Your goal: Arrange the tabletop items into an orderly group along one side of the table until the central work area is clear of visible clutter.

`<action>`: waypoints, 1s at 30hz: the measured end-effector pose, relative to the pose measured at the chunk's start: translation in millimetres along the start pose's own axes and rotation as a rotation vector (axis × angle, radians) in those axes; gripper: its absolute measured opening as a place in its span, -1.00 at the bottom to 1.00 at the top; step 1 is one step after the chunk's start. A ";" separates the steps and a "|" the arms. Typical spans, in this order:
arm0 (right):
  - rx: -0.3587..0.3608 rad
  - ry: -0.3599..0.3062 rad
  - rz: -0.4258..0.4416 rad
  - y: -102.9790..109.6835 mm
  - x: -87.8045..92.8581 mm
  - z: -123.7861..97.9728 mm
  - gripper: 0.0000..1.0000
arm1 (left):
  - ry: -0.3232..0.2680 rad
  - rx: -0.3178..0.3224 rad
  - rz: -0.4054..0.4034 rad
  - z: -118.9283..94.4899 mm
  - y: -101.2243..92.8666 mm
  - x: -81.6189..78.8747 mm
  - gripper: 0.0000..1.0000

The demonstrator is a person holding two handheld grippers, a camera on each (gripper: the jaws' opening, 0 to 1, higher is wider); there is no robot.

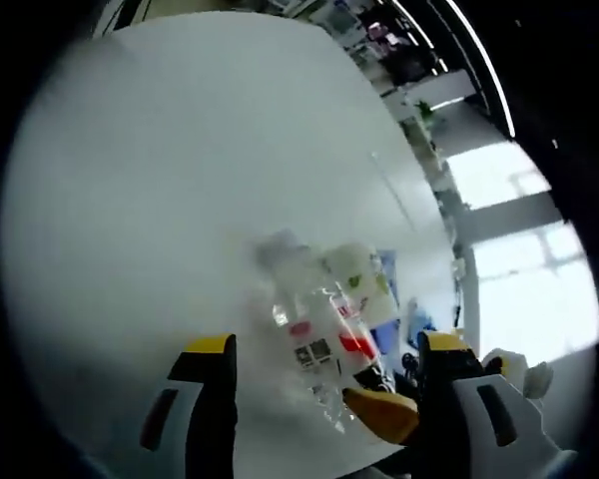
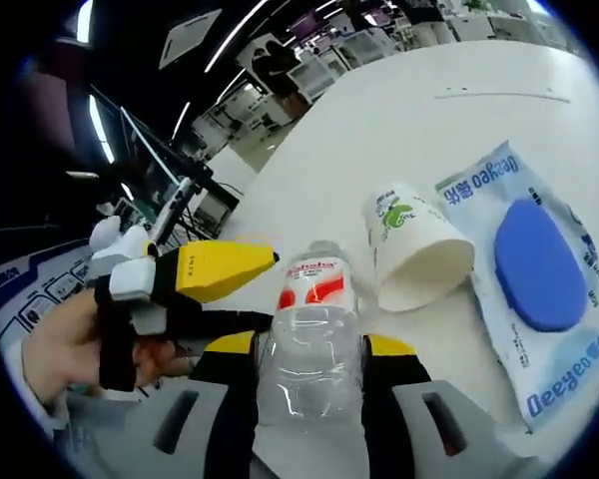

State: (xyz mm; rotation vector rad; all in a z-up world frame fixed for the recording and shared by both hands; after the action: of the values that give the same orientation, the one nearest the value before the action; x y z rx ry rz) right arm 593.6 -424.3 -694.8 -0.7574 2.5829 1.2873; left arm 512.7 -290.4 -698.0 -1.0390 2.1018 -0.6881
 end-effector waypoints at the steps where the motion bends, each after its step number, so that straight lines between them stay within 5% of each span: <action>1: -0.006 0.001 0.002 0.3 0.1 -1.1 -0.29 | -0.002 0.005 -0.002 3.1 -1.1 0.4 0.41; 12: -0.040 0.017 -0.068 4.2 -1.0 -6.4 -0.28 | -0.021 -0.013 -0.088 18.2 -9.0 4.1 0.27; 17: -0.042 0.006 -0.092 2.1 0.1 -11.9 -0.29 | -0.003 -0.057 -0.041 17.5 -4.6 11.3 -0.11; 18: -0.037 -0.001 -0.128 1.8 0.6 -13.0 -0.29 | -0.011 -0.039 -0.097 16.5 -6.4 12.8 -0.13; 30: -0.040 -0.100 -0.304 24.9 -9.1 -34.9 -0.28 | -0.171 0.086 0.032 -4.1 -29.8 -2.9 -0.19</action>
State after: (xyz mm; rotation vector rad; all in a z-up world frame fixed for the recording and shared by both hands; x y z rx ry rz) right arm 591.7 -435.8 -652.5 -1.0183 2.2621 1.2489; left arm 524.7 -303.5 -673.6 -0.9796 1.9214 -0.6449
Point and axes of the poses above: the point that each gripper's makers call its tool centre point, and the gripper's own axes: z roughly forward along the fingers, y roughly to its left, x roughly out of its underside, the point moved 10 cm from there along -z, roughly backward along the fingers, and after that the axes turned 14 degrees about z, right-handed, at the moved point
